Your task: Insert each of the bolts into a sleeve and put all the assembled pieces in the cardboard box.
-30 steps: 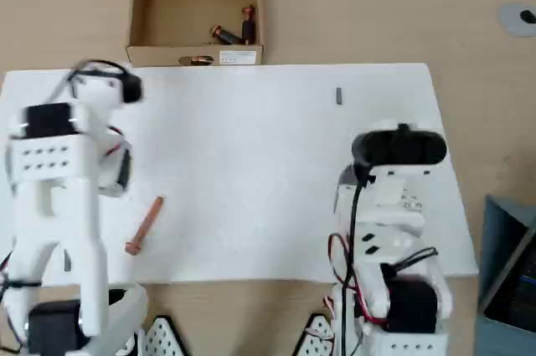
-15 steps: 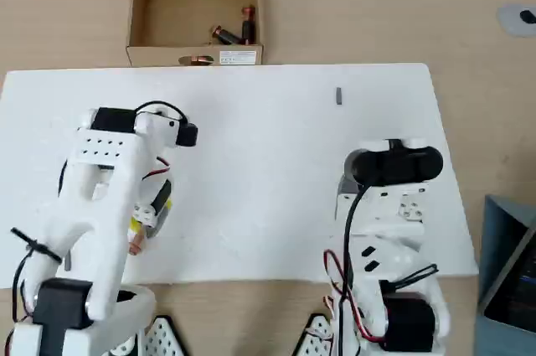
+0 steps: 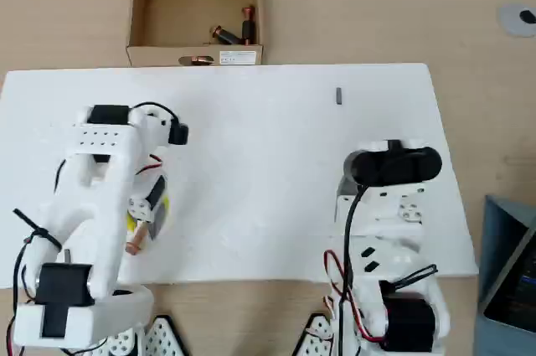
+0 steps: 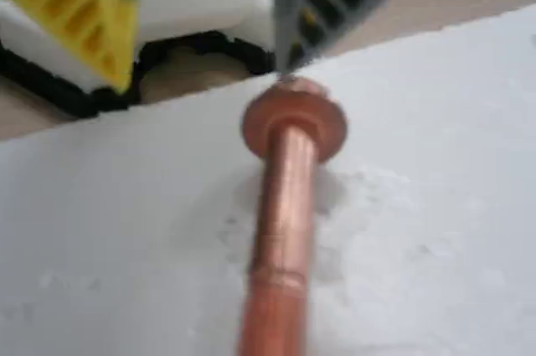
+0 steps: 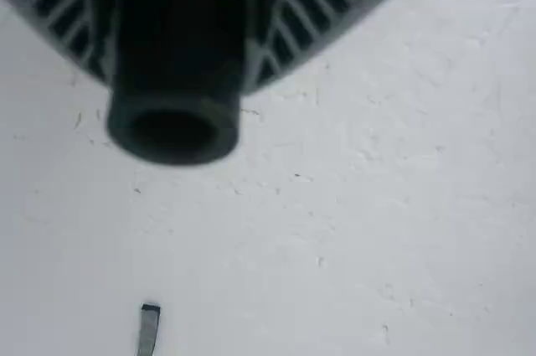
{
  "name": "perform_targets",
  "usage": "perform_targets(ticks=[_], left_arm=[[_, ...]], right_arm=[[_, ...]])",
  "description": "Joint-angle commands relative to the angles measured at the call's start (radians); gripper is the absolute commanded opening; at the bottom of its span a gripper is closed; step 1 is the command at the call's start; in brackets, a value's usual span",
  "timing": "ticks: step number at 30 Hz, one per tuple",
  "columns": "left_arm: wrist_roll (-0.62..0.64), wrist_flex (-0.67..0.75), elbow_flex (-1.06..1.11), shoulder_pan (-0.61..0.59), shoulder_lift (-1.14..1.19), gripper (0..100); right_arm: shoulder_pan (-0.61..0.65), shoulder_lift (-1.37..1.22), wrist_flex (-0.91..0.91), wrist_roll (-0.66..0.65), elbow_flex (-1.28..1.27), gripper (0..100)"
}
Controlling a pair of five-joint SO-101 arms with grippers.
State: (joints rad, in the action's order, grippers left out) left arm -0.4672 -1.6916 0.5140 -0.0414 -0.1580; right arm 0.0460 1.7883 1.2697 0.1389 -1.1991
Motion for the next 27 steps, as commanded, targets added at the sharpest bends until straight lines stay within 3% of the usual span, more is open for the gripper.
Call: perform_targets(ticks=[1, 20, 25, 27], left_arm=[[-0.025, 0.020, -0.026, -0.041, 0.022, 13], [-0.018, 0.169, -0.018, -0.055, 0.268, 12], [-0.023, 0.199, -0.018, -0.055, 0.360, 0], [-0.023, 0.201, -0.018, -0.055, 0.406, 1]], right_arm=[[-0.012, 0.021, 0.000, -0.006, 0.007, 0.9], [-0.010, 0.021, 0.000, -0.008, 0.007, 0.9], [-0.010, 0.021, -0.002, -0.035, 0.007, 0.9], [-0.010, 0.021, -0.003, -0.035, 0.008, 0.9]])
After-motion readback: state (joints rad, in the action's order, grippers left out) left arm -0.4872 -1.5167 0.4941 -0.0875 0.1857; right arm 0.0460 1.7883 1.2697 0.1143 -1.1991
